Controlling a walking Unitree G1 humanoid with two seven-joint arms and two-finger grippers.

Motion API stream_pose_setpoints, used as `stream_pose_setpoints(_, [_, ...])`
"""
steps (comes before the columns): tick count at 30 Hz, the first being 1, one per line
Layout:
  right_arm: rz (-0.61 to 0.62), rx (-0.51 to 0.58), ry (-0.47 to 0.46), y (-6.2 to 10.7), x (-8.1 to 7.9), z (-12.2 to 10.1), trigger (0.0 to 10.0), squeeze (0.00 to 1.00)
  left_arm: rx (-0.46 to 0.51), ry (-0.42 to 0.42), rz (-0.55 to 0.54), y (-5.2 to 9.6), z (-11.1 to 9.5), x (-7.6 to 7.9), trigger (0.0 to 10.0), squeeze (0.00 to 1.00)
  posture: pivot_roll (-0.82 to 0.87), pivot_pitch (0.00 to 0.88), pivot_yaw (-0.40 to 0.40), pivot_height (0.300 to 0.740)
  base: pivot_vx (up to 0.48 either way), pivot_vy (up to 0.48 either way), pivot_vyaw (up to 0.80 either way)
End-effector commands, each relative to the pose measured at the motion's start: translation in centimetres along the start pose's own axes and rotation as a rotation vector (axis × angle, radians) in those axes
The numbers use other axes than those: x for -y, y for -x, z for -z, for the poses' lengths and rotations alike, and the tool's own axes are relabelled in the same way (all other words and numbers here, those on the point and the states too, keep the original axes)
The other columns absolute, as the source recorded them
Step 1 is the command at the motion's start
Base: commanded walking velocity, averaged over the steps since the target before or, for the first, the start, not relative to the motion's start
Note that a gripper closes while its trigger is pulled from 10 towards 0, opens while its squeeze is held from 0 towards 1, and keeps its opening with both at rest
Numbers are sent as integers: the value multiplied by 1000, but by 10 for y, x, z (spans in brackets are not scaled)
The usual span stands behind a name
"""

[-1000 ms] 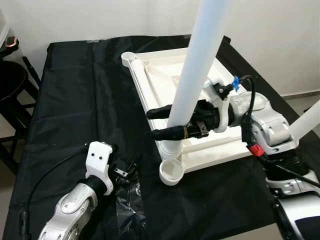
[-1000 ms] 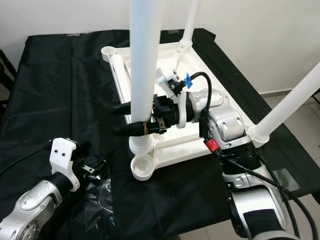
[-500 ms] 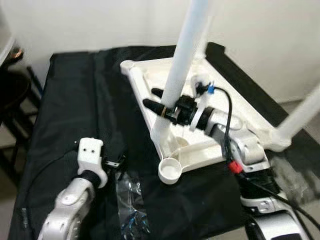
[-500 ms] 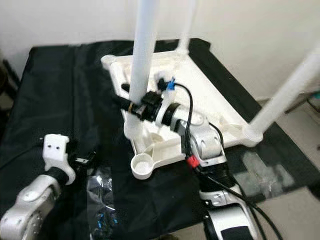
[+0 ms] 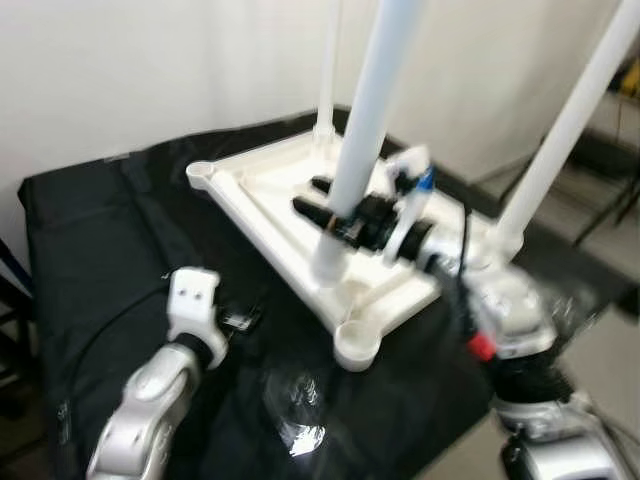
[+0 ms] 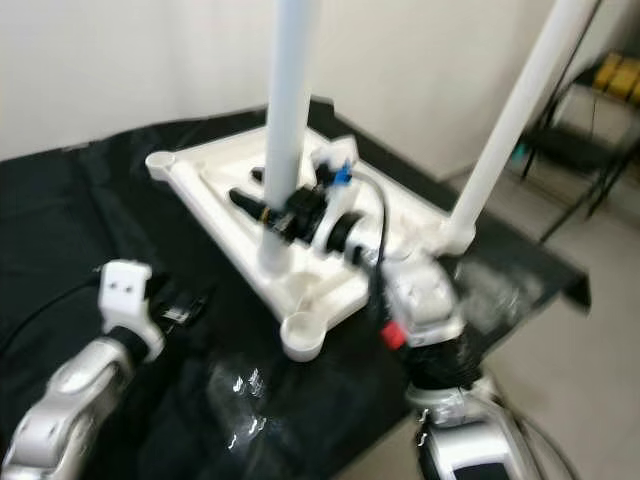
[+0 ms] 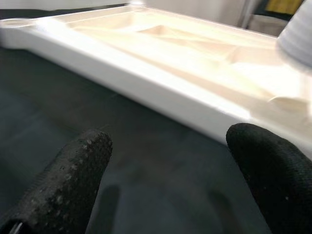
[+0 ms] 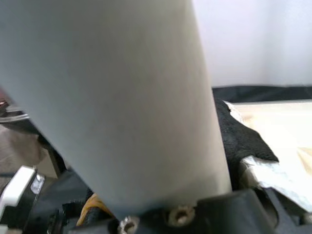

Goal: Building children table

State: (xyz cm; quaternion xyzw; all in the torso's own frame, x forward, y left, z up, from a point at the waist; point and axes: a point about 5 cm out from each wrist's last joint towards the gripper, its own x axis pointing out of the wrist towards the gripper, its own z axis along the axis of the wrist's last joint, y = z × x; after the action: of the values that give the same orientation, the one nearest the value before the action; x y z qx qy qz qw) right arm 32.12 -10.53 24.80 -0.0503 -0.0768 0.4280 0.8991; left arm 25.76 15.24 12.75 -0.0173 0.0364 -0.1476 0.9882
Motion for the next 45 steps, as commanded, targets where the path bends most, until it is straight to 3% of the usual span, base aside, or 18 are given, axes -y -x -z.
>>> stream_pose_setpoints(1, [-44,4,16,-4,-8,-3,10000,0,-16,-17,-9,3,4,-2,10000,0,-52,16,-30,740,0,0,0])
stream_pose_setpoints(6, [-52,-21,26,0,-5,-4,10000,0,-73,-31,-9,8,12,-1,10000,0,-55,42,-32,740,0,0,0])
stream_pose_setpoints(16, [-81,-62,49,3,3,-6,10000,0,-98,-7,-5,18,18,5,10000,0,-46,81,-41,740,-24,0,0])
stream_pose_setpoints(32, [-93,-67,33,2,1,-4,10000,0,-68,-74,2,21,13,4,10000,0,-45,95,-34,740,-30,0,0])
stream_pose_setpoints(41, [-138,-74,38,1,2,-4,10000,0,-41,-107,-47,23,8,1,10000,0,-43,114,-41,740,0,0,0])
stream_pose_setpoints(45, [-158,-66,45,0,5,-8,10000,0,-47,-100,-39,26,8,4,10000,0,-41,124,-45,740,0,-465,0])
